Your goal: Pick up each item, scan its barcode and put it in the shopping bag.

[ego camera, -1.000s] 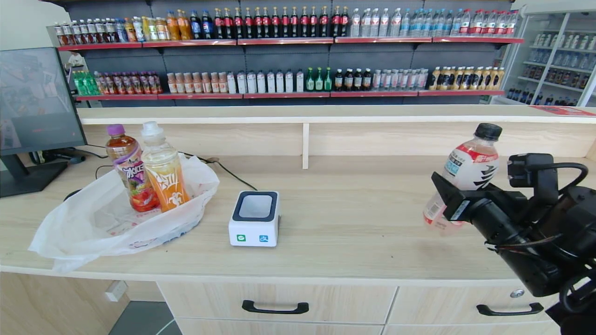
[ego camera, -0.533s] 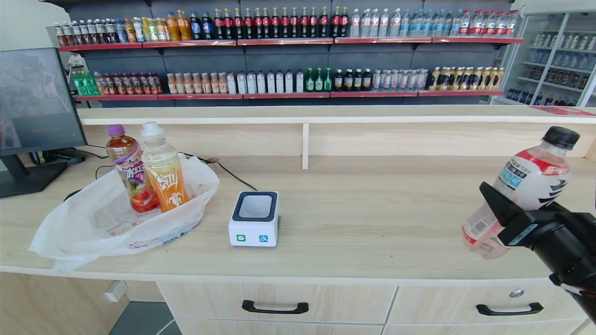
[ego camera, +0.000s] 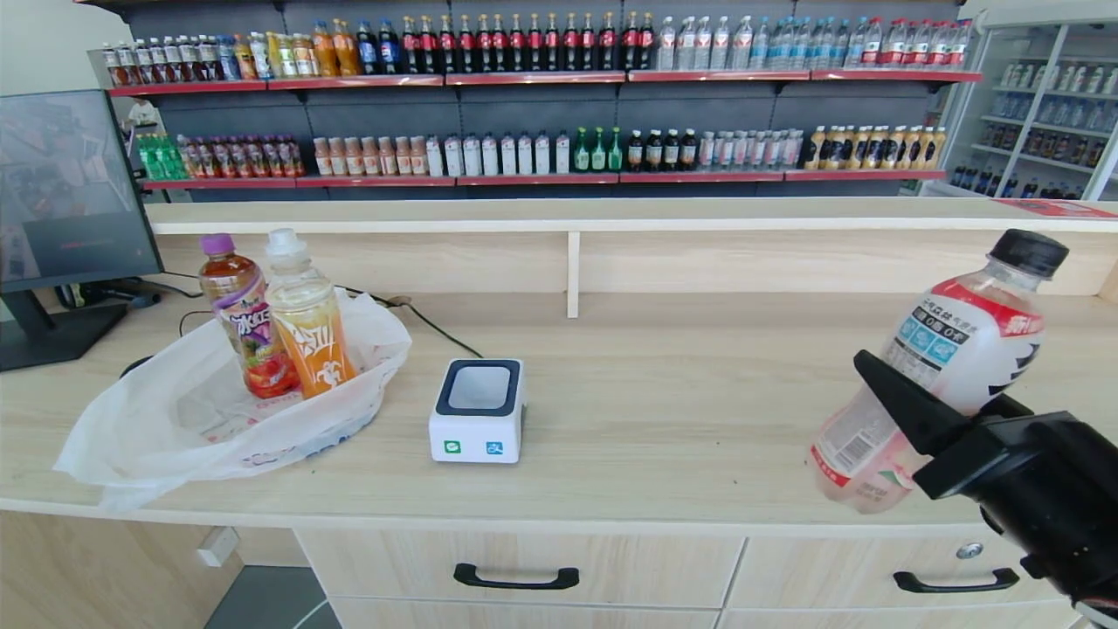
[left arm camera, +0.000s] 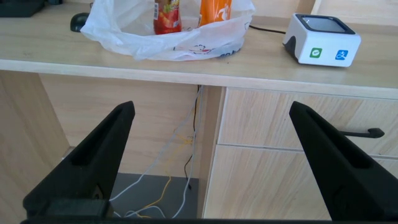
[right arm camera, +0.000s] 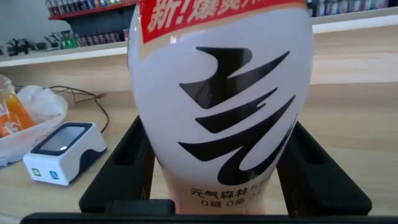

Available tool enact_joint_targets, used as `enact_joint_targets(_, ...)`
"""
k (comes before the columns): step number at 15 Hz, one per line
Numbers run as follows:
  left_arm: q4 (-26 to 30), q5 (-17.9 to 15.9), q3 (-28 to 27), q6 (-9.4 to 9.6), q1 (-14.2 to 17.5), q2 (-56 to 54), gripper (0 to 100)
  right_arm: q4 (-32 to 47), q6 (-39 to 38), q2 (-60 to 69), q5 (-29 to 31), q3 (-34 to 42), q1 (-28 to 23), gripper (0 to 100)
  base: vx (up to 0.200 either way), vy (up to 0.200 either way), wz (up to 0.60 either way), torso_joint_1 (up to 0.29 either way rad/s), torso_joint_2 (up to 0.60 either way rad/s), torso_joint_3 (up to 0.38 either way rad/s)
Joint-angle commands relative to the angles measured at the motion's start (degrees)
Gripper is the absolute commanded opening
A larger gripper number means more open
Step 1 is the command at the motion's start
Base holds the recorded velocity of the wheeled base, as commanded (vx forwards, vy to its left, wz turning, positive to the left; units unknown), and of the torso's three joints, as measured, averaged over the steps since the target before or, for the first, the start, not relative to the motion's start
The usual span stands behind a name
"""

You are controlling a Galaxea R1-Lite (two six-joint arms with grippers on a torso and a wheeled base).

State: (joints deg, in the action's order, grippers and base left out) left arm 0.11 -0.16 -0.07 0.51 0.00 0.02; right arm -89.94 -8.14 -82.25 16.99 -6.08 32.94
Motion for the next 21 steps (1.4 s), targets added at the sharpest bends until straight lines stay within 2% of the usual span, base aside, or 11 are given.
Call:
enact_joint_targets(1, 0.0, 0.0, 0.1, 0.02, 0.0, 0.0, 100, -0.1, -3.8, -1.7, 0.2, -0.6, 3.7, 0, 0.000, 0.000, 0.00, 0.000, 0.00, 0.000)
enact_joint_targets(4, 0.0, 0.0, 0.0, 0.02, 0.0, 0.0, 100, -0.1, -7.6, -2.3, -3.5, -2.7, 5.9, 0, 0.000, 0.000, 0.00, 0.000, 0.00, 0.000)
enact_joint_targets(5, 0.0, 0.0, 0.0, 0.02, 0.0, 0.0, 100, -0.1, -7.7, -2.4, -7.2, -3.1, 6.0, 0, 0.000, 0.000, 0.00, 0.000, 0.00, 0.000)
enact_joint_targets(6, 0.0, 0.0, 0.0, 0.02, 0.1, 0.0, 100, -0.1, -7.8, -2.6, -8.5, -3.3, 6.1, 0, 0.000, 0.000, 0.00, 0.000, 0.00, 0.000)
enact_joint_targets(7, 0.0, 0.0, 0.0, 0.02, 0.1, 0.0, 100, -0.1, -9.4, -3.3, -13.7, -4.6, 6.6, 0, 0.000, 0.000, 0.00, 0.000, 0.00, 0.000)
enact_joint_targets(9, 0.1, 0.0, 0.0, 0.02, 0.0, 0.0, 100, -0.1, -12.7, -4.1, -18.5, -7.2, 5.4, 0, 0.000, 0.000, 0.00, 0.000, 0.00, 0.000)
enact_joint_targets(11, 0.0, 0.0, 0.0, 0.02, 0.0, 0.0, 100, -0.1, -17.2, -4.5, -20.0, -10.8, 4.9, 0, 0.000, 0.000, 0.00, 0.000, 0.00, 0.000)
enact_joint_targets(14, 0.0, 0.0, 0.0, 0.02, 0.0, 0.0, 100, -0.1, -26.0, -5.8, -20.2, -15.4, 7.5, 0, 0.000, 0.000, 0.00, 0.000, 0.00, 0.000)
enact_joint_targets(17, 0.0, 0.0, 0.0, 0.02, 0.0, 0.0, 100, -0.1, -28.6, -5.7, -25.3, -17.0, 8.3, 0, 0.000, 0.000, 0.00, 0.000, 0.00, 0.000)
enact_joint_targets(21, 0.0, 0.0, 0.1, 0.02, 0.0, 0.0, 100, -0.1, -32.8, -7.4, -26.0, -23.5, 11.0, 0, 0.000, 0.000, 0.00, 0.000, 0.00, 0.000)
